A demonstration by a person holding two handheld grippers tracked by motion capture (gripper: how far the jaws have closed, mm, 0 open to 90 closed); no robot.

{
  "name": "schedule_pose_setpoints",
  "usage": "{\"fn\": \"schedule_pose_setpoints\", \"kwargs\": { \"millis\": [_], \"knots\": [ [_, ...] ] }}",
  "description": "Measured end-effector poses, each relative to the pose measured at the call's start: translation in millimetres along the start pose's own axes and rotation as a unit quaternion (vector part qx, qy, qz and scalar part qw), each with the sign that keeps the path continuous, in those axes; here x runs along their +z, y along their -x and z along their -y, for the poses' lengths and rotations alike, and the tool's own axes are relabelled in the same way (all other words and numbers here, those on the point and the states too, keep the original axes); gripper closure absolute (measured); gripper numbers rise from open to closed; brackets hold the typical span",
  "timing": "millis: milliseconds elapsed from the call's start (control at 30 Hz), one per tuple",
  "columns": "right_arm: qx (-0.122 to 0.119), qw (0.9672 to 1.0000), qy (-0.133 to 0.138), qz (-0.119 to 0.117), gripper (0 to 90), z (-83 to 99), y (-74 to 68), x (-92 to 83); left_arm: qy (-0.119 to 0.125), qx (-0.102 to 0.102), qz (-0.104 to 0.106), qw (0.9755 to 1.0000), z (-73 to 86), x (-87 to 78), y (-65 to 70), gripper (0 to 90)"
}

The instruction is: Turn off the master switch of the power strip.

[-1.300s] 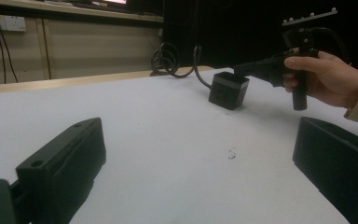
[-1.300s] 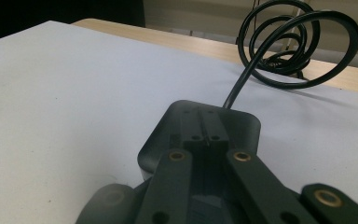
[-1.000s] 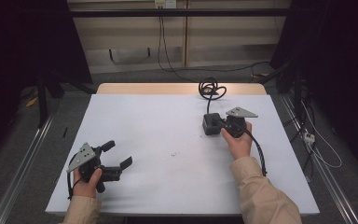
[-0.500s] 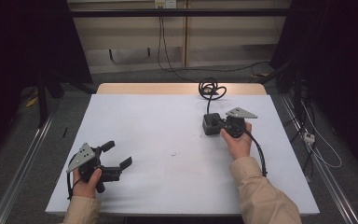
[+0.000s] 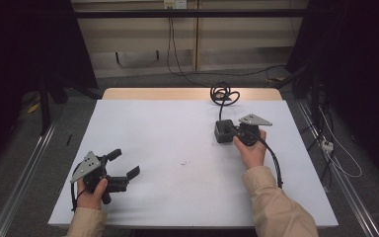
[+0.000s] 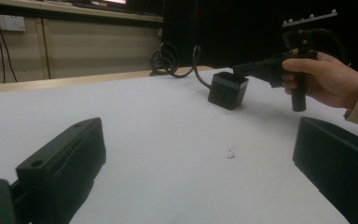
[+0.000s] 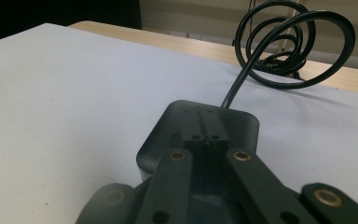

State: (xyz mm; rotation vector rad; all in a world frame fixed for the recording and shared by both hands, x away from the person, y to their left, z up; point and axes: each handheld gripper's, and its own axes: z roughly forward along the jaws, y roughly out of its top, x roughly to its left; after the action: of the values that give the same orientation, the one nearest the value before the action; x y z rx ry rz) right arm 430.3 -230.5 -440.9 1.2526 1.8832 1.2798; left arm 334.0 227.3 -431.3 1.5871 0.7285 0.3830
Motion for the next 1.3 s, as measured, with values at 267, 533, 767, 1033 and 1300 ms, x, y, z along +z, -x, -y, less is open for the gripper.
{"fn": "schedule_pose_setpoints", "kwargs": {
  "millis": [267,533,767,1033,1300],
  "knots": [
    [-0.014,0.9999,-0.004,0.009,90.0,-0.9,-2.8,0.1,-0.001,0.000,0.001,1.0000,0.1,0.3,0.2,2.1],
    [-0.020,0.9997,-0.008,0.013,90.0,-1.9,-4.2,0.2,-0.001,0.000,0.001,1.0000,0.2,0.4,0.3,2.1],
    [-0.018,0.9997,-0.007,0.013,90.0,-1.6,-4.1,0.1,-0.001,0.001,0.001,1.0000,0.3,0.4,0.3,2.1],
    [-0.030,0.9992,-0.018,0.017,90.0,-3.2,-6.9,0.2,0.000,0.002,0.000,1.0000,-0.1,-0.5,0.5,2.0],
    [-0.026,0.9995,-0.012,0.014,90.0,-2.1,-5.6,0.3,0.000,0.000,0.000,1.0000,0.0,-0.8,-0.3,2.0]
  ]
}}
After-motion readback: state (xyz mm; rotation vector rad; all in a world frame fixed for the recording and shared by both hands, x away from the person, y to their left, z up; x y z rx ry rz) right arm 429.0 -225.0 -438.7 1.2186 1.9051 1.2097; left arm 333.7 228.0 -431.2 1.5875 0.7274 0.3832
